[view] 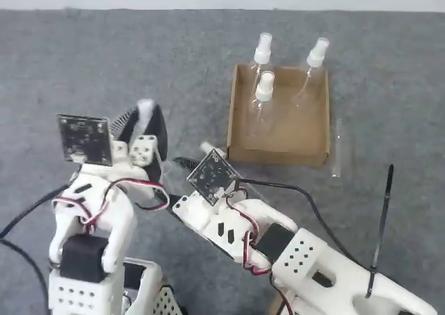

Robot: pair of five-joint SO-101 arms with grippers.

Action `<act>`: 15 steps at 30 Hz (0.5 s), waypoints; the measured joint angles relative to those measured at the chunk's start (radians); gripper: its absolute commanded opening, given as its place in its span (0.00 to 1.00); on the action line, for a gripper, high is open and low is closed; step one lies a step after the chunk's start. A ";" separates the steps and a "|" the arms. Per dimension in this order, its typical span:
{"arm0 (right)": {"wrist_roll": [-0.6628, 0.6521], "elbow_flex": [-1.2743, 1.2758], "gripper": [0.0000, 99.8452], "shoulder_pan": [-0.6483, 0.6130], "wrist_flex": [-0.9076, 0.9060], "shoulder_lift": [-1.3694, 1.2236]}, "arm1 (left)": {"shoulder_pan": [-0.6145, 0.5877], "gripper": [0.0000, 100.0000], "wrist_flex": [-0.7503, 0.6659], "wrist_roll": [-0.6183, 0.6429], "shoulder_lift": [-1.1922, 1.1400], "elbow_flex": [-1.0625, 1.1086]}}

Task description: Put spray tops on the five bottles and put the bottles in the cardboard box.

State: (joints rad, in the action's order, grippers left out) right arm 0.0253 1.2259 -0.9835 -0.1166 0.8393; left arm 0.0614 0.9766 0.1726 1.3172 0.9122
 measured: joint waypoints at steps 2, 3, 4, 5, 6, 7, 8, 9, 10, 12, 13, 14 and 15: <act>0.000 0.000 0.01 -0.002 0.000 0.000 | 0.000 0.02 0.041 -0.002 0.002 -0.005; 0.000 0.000 0.01 -0.002 0.000 0.000 | 0.000 0.04 0.060 -0.002 0.002 -0.009; 0.000 0.000 0.01 -0.002 0.000 0.000 | 0.000 0.07 0.074 -0.002 0.002 -0.011; 0.000 0.000 0.01 -0.002 0.000 0.000 | 0.000 0.10 0.083 -0.002 0.005 -0.012; 0.000 0.003 0.01 -0.002 0.000 0.000 | 0.000 0.13 0.087 -0.002 0.005 -0.012; 0.000 0.006 0.01 -0.002 0.000 0.000 | 0.000 0.15 0.087 -0.002 0.005 -0.012; 0.000 0.008 0.01 -0.002 0.000 0.000 | 0.000 0.15 0.091 -0.002 0.005 -0.012; 0.000 0.008 0.01 -0.002 0.000 0.000 | 0.000 0.15 0.095 -0.002 0.003 -0.012; 0.000 0.008 0.01 0.000 0.000 0.000 | 0.000 0.15 0.103 -0.003 0.003 -0.012; 0.000 0.008 0.01 0.000 0.000 0.000 | -0.002 0.15 0.115 -0.006 0.002 -0.023; 0.000 0.008 0.01 0.000 0.000 0.000 | -0.002 0.15 0.115 -0.006 0.002 -0.040; 0.000 0.008 0.01 0.000 0.000 0.000 | -0.003 0.15 0.115 -0.006 0.002 -0.060; 0.000 0.008 0.01 0.000 0.000 0.000 | -0.006 0.15 0.115 -0.006 0.006 -0.081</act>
State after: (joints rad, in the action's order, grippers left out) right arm 0.0253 1.2336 -0.9835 -0.1166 0.8393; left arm 0.0552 1.0917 0.1665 1.3234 0.8309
